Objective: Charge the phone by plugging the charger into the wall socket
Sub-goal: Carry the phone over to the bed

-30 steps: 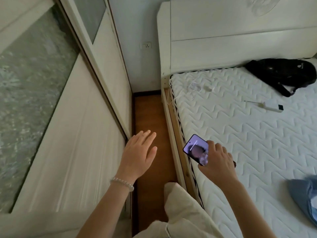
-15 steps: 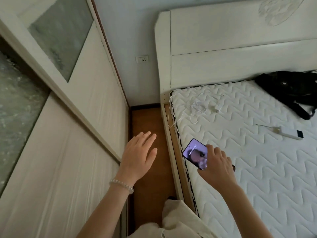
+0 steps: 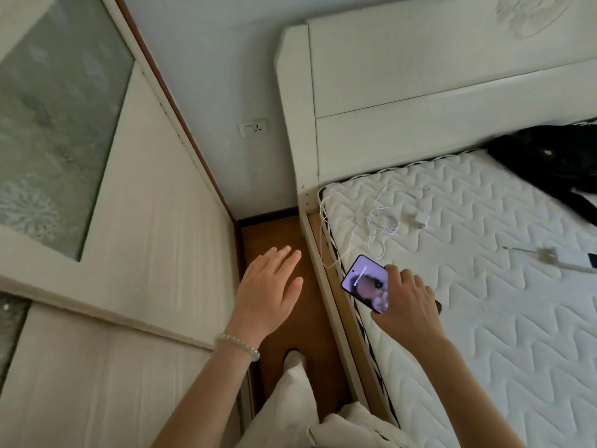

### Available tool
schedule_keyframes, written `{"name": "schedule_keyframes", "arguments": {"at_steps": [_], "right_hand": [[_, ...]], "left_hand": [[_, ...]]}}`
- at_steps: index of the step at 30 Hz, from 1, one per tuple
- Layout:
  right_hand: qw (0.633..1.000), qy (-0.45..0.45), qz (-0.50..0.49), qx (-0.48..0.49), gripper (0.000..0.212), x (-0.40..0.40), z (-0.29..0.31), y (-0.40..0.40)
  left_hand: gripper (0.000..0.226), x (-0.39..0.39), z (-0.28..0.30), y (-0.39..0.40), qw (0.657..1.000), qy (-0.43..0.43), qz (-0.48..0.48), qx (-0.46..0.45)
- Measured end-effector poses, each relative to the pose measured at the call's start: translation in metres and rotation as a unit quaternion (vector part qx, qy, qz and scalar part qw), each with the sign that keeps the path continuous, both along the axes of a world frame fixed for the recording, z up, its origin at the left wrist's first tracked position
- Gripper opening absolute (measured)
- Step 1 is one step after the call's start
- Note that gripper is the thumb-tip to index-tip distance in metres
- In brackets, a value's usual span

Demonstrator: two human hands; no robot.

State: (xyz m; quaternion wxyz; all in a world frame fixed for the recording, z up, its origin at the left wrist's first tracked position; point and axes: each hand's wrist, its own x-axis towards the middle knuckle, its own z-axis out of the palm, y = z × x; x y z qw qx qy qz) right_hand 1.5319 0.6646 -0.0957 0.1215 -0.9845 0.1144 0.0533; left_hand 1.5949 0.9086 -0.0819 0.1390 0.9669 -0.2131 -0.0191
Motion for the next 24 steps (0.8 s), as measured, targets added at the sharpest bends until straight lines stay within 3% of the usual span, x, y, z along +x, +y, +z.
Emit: {"name": "schedule_keyframes", "arguments": {"at_steps": [12,24], "right_hand": [[0.998,-0.017,-0.058,0.005,0.061,0.128,0.007,0.042],[0.994,0.008,-0.11,0.015,0.058,0.23,-0.007,0.022]], "left_hand": [[0.053,0.17,0.01,0.031,0.998,-0.027,-0.061,0.006],[0.056,0.289,-0.011,0.002,0.994,0.006,-0.109,0.004]]}}
